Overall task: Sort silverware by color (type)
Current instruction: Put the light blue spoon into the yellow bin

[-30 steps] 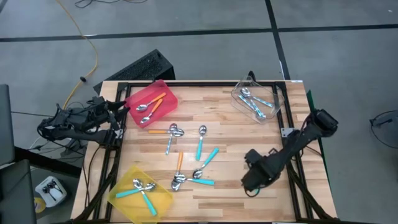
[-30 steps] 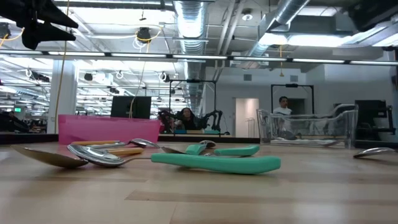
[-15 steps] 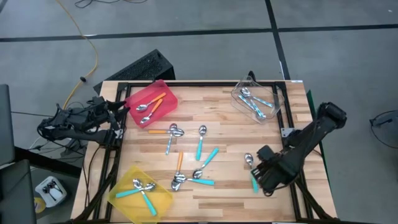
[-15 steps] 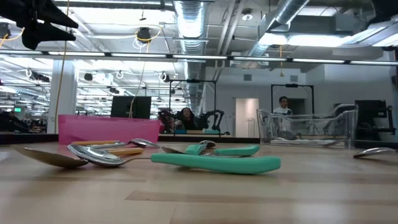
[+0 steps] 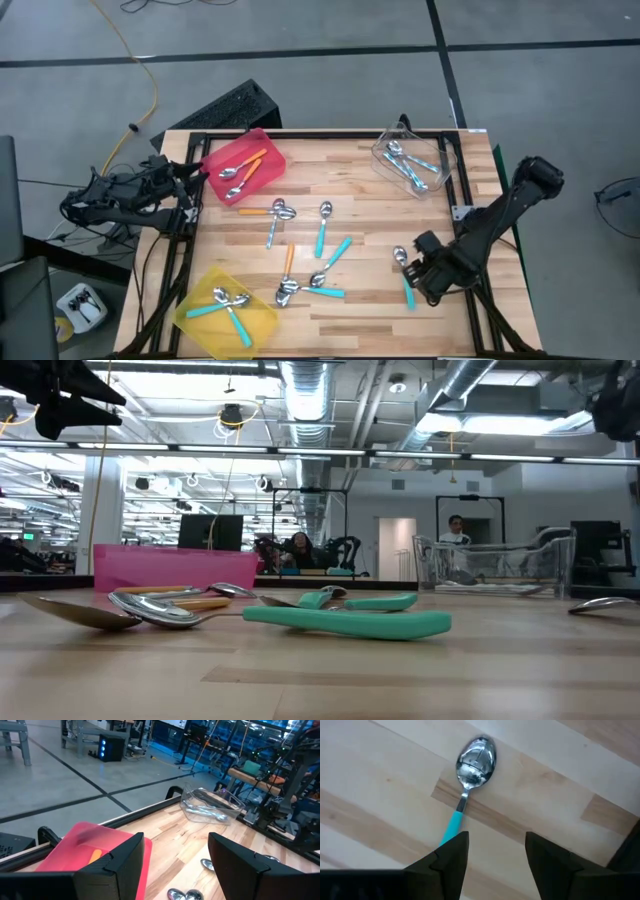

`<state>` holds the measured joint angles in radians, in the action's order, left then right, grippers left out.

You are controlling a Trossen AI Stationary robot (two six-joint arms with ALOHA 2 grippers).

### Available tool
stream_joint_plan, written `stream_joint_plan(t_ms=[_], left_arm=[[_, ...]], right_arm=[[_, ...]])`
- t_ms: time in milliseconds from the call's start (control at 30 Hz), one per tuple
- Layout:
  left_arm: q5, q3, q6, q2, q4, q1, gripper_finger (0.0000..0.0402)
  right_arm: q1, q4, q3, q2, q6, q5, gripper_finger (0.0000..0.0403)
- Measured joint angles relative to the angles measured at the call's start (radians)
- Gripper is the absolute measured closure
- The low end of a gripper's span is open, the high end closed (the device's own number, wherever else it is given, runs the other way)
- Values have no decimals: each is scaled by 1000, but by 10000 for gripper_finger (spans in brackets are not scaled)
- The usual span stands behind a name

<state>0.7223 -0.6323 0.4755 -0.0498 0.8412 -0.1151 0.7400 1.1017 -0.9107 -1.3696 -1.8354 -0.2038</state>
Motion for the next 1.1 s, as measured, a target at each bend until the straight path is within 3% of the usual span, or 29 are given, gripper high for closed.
stream_joint_plan(t_ms=[200, 567, 900, 1100], left_arm=[[0, 0, 0, 0, 0, 0, 196], [0, 0, 0, 0, 0, 0, 196], [0, 0, 0, 0, 0, 0, 196], [0, 0, 0, 0, 0, 0, 196]], right_arm=[[-51, -47, 30, -10, 63, 45, 184], [-121, -289, 135, -10, 142, 48, 184], [-124, -337, 152, -12, 132, 22, 184], [-133, -352, 151, -86, 135, 25, 184]])
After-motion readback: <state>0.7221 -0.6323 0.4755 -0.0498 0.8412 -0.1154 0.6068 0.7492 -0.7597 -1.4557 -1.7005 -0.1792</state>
